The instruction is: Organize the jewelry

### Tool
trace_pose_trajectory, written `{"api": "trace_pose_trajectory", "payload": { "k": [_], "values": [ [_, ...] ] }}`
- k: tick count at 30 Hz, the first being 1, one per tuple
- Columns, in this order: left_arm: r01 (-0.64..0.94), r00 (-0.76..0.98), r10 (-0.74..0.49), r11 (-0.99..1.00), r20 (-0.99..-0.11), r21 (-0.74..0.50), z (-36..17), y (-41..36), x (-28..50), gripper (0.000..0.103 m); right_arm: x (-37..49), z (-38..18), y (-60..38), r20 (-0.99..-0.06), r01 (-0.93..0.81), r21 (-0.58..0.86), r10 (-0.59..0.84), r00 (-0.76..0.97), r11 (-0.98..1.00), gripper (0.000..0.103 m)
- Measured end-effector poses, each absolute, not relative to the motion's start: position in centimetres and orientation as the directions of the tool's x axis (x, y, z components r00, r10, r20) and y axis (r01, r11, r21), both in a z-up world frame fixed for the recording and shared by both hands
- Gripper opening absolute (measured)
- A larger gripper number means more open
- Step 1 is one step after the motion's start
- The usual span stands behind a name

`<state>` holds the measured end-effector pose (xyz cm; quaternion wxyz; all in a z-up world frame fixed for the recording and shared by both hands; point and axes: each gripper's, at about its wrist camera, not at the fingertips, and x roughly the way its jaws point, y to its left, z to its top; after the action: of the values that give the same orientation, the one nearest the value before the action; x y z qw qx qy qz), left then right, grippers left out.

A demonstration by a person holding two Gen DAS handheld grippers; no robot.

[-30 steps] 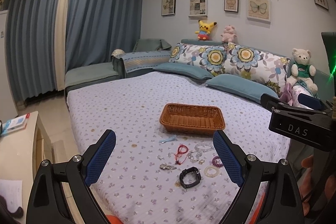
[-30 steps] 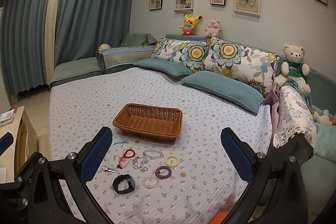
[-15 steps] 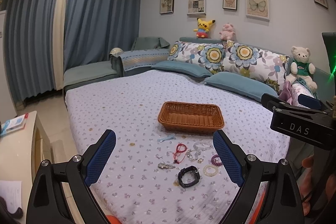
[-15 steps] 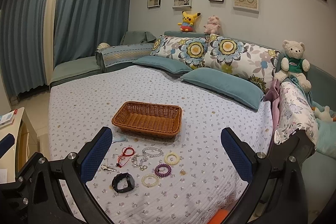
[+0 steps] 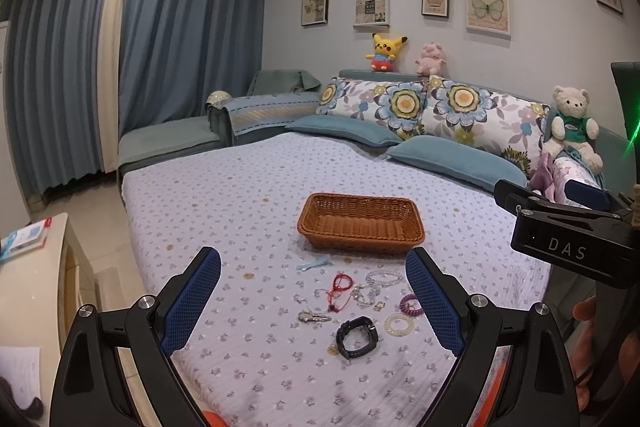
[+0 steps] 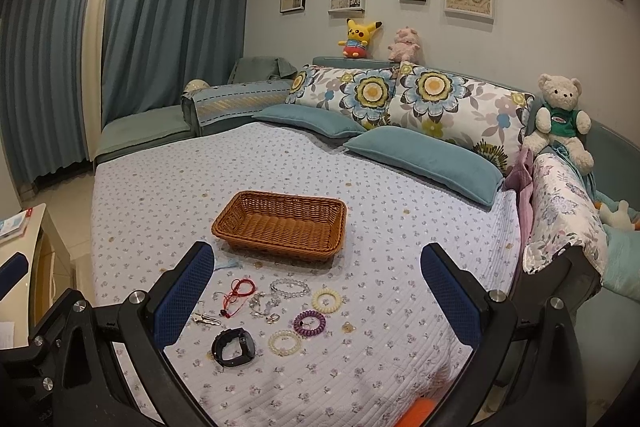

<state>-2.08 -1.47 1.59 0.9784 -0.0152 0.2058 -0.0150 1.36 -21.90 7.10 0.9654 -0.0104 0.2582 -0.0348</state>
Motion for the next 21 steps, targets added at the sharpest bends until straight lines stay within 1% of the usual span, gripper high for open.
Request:
{"api": "trace_pose_trajectory", "payload": {
  "k": [12,16,21],
  "values": [
    [0.018,0.902,-0.025,1.0,-0.43,-0.02,0.3,-2.1,-0.6,0.094,2.8,5.2,-22.8,-0.524,0.076,-0.037,-0.084,0.848,0.996,0.103],
    [-0.008,0.873,-0.012,0.999,-0.487,-0.039,-1.5,-0.1,1.7,0.094,4.2,3.0,-24.0,-0.553,0.108,-0.062,-0.124,0.824,0.992,0.103],
    [-0.019,0.812,-0.033,0.996,-0.582,-0.083,-5.3,1.8,5.4,0.094,6.7,-1.9,-25.4,-0.625,0.061,-0.029,-0.065,0.778,0.998,0.103]
  ]
}}
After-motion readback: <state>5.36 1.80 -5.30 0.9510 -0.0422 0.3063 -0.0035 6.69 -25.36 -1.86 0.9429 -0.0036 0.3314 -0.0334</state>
